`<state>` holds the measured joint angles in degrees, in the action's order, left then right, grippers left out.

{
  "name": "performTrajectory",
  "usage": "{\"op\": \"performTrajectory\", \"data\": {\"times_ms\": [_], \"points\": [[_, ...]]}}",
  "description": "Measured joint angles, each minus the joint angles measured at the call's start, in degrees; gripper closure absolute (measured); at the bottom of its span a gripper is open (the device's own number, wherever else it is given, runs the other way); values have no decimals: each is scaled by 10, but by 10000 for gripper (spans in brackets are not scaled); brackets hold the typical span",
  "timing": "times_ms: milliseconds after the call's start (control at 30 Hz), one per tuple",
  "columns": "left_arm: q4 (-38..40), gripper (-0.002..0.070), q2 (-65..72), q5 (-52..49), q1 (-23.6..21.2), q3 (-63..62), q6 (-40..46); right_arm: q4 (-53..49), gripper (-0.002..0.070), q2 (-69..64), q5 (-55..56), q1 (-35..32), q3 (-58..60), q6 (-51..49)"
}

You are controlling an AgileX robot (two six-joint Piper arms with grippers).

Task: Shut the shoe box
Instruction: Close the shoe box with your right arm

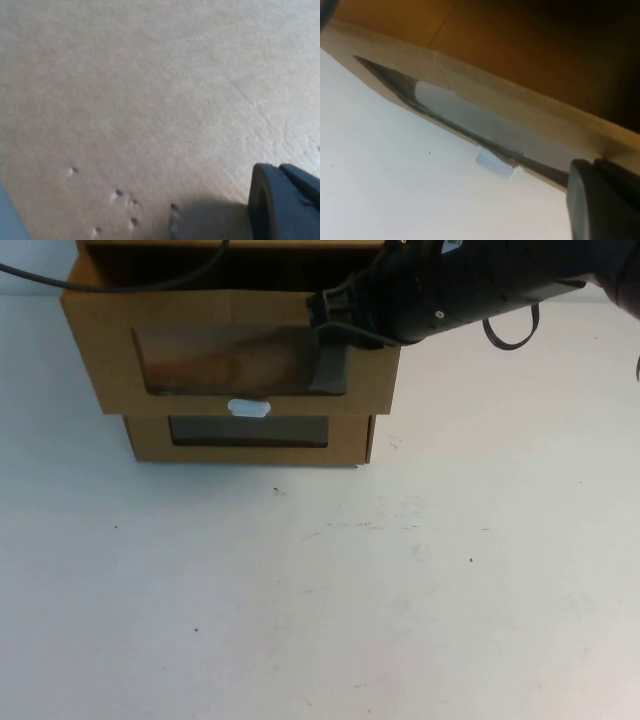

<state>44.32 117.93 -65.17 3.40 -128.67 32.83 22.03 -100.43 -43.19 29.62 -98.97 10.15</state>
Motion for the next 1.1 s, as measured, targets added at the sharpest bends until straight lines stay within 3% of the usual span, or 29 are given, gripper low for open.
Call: {"op": "performTrajectory", "data": {"times_ms": [600,1100], "points": [[0,680,0,-2,0,-1,0,17,687,-145,-28,-23,-206,9],[12,680,0,-7,0,-1,-1,21,687,-171,-7,-26,-227,9]]}}
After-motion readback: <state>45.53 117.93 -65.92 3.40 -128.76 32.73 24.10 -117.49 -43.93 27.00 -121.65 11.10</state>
